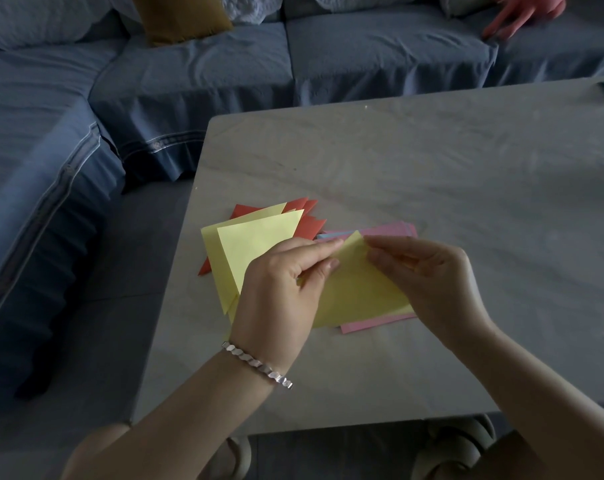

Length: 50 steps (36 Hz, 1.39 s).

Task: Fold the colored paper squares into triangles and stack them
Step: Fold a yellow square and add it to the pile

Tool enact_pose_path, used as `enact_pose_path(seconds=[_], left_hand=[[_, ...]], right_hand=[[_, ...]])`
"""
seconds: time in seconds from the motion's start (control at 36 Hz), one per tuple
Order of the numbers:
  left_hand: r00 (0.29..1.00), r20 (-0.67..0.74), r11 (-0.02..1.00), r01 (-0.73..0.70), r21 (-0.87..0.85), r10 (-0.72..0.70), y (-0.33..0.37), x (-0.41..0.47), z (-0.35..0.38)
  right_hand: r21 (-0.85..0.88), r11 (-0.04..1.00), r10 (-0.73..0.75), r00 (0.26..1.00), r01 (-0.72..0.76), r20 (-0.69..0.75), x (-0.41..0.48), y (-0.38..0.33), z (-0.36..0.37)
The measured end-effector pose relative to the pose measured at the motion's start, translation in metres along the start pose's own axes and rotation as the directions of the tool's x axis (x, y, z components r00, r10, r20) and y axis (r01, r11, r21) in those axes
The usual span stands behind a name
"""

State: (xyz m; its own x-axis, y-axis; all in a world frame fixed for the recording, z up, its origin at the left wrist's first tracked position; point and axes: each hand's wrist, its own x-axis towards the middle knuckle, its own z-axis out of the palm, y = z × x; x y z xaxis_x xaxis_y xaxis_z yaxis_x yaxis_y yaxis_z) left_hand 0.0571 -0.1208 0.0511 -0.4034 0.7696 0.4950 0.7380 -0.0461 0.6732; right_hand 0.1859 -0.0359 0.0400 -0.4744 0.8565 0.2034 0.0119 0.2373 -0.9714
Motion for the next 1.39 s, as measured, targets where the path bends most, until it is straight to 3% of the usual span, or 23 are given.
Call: enact_pose_path(seconds=[0.58, 0.72, 0.86, 1.0, 1.11, 1.19, 1.39], left_hand=[[1.0, 0.012, 1.0, 0.008, -0.003, -0.008, 0.0, -0.001, 0.0], [0.979, 0.05, 0.973, 0.204, -0.109, -0.199, -0.006, -0.001, -0.005], [0.895, 0.2, 0.88, 0.435, -0.191, -0.399, -0.017, 0.002, -0.012], [0.794, 0.289, 0.773, 0.598, -0.21, -0.535, -0.036, -0.002, -0.016], [0.726, 0.184, 0.696, 0.687, -0.207, -0.662, -0.063, -0.006, -0.02], [0.645, 0.095, 0.62, 0.759, -0.198, -0.759, -0.089, -0.01, -0.022], [0.571, 0.009, 0.566, 0.815, -0.123, -0.821, -0.128, -0.022, -0.026]], right_hand=[[-0.023, 1.0, -0.008, 1.0, 0.008, 0.008, 0.001, -0.001, 0.001], [-0.095, 0.995, -0.022, 0.996, 0.031, 0.091, 0.006, 0.001, 0.004], [-0.222, 0.974, 0.031, 0.934, 0.053, 0.356, 0.018, 0.003, 0.011], [-0.392, 0.903, 0.072, 0.838, 0.176, 0.541, 0.033, 0.008, 0.029], [-0.511, 0.734, -0.156, 0.844, 0.447, 0.514, 0.033, 0.023, 0.053], [-0.547, 0.633, -0.222, 0.805, 0.548, 0.55, 0.019, 0.037, 0.068], [-0.536, 0.428, -0.074, 0.619, 0.728, 0.782, -0.018, 0.086, 0.08]])
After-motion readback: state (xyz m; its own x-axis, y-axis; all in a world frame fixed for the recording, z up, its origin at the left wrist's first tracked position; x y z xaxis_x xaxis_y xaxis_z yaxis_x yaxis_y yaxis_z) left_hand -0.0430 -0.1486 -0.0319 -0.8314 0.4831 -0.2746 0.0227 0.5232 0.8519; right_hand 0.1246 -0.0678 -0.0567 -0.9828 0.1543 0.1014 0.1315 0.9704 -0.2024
